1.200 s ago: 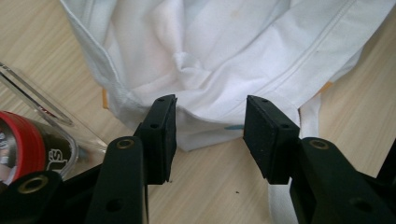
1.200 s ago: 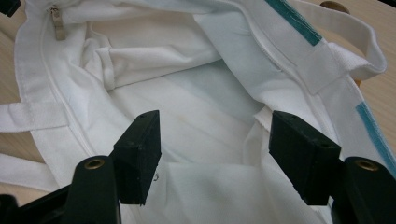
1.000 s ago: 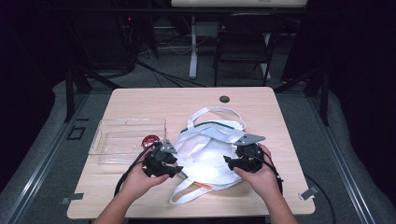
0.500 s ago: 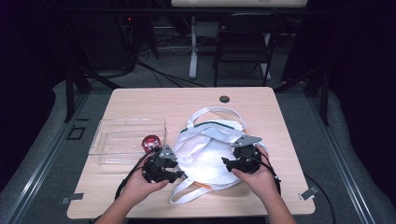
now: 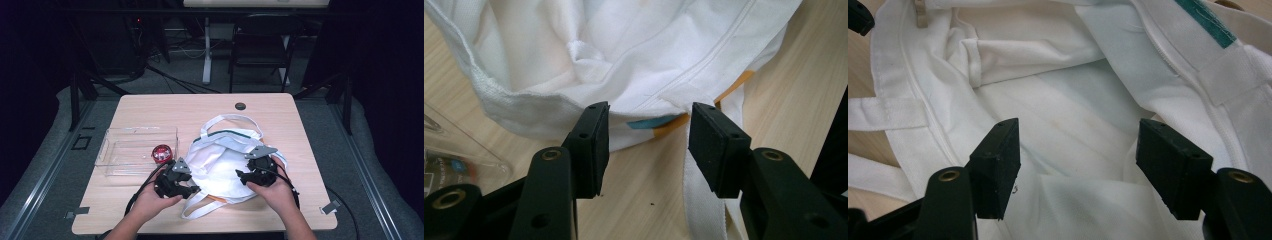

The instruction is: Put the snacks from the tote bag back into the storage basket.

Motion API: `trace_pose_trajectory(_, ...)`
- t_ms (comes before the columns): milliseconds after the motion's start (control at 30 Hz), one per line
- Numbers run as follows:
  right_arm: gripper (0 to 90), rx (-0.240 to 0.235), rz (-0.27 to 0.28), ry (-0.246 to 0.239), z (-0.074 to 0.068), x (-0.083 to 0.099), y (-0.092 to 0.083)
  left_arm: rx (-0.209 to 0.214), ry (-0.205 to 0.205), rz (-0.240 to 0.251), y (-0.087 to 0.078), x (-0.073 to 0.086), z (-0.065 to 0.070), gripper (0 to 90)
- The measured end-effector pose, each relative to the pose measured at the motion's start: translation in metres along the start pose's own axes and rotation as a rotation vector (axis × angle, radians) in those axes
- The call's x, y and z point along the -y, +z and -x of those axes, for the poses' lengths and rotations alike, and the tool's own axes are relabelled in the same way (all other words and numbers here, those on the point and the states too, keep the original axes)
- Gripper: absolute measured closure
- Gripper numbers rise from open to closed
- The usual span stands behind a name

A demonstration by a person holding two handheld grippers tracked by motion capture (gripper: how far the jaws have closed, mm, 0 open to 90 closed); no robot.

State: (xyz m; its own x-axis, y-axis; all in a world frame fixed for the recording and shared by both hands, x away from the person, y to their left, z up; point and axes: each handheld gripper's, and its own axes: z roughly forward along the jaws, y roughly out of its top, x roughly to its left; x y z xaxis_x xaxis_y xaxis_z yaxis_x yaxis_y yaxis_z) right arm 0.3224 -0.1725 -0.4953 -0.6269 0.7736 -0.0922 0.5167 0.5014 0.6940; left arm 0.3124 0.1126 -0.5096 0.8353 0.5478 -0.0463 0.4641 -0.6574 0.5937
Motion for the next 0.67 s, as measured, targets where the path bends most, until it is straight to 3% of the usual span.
trace_pose_trajectory(667,34.2,-0.009,-0.005,-0.007,-0.0023,-0.0007,0.0036,-0.002,-0.019,0.025,-0.0062,0.0006,-0.0021,49.6)
